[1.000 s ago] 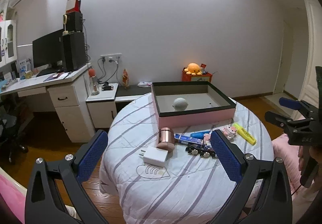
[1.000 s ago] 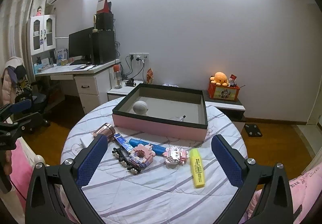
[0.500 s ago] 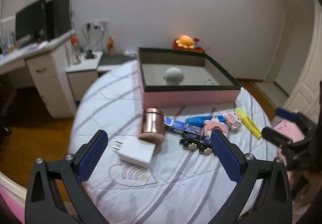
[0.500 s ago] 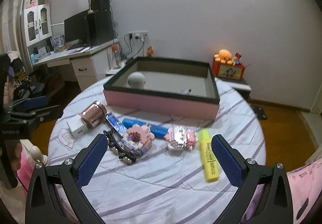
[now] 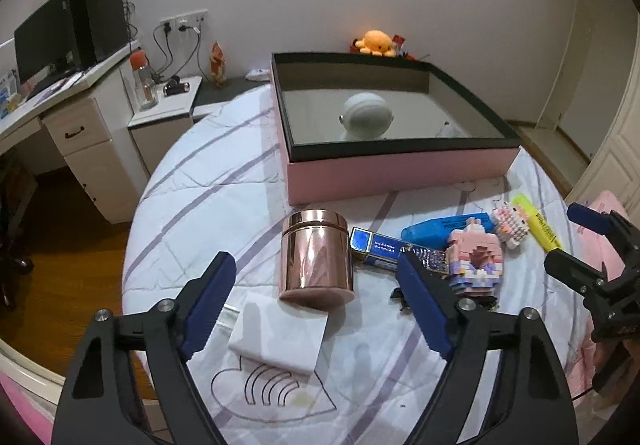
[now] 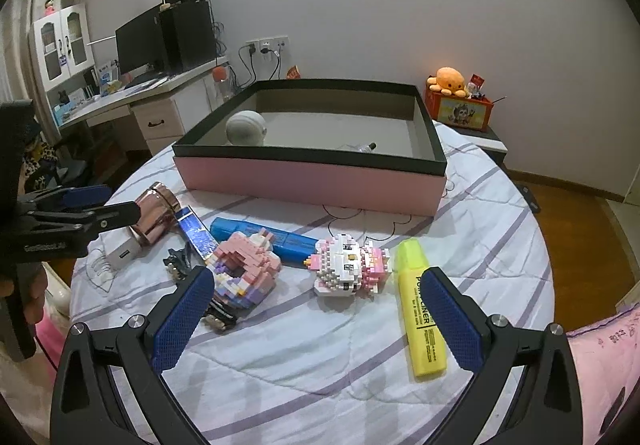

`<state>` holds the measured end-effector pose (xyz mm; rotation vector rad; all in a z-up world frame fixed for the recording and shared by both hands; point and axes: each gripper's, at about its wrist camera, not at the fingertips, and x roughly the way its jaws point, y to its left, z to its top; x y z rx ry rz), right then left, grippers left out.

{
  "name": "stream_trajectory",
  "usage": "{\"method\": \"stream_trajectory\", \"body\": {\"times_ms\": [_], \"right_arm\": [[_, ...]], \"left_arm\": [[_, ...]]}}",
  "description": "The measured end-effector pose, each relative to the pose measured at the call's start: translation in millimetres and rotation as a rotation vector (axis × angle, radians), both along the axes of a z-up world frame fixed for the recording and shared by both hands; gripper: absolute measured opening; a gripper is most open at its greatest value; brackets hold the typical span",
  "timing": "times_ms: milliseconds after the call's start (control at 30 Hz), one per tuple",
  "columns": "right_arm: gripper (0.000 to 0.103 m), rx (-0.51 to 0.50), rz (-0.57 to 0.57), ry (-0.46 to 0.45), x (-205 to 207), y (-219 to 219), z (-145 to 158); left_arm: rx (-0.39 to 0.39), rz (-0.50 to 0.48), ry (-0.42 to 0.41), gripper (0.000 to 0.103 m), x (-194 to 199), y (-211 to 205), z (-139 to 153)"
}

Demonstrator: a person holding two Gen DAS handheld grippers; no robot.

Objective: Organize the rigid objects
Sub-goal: 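Close the left gripper around the rose-gold metal canister, then hold the canister in the left gripper while the right gripper grasps the pink lego donut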

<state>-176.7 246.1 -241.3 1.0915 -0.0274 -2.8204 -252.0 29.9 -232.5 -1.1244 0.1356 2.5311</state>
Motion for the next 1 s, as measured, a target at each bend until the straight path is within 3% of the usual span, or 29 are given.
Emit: {"method": "stream_trajectory", "body": {"times_ms": [33, 200, 467, 1000], "right_arm": [[0.103, 0.0, 0.001, -0.004, -1.4, 0.8, -1.5], [0.103, -0.009, 0.0, -0.017, -4.1, 5.4, -7.2], [0.103, -0.029, -0.014, -0.028, -4.3, 13.8, -10.7], [0.103, -0.037, -0.009, -0.064, 6.7, 8.1, -25.9]], "left_arm": [[-0.005, -0.003, -0.003, 0.081, -2.0, 1.8, -1.4], [0.008, -0.016, -0.059, 0.055, -17.5, 7.9, -12.7], [-0.063, 0.01, -0.095, 0.048, -26.1, 19.2, -30.9], [-0.042, -0.054, -0.036, 0.047, 33.1, 25.2, 0.6]]}}
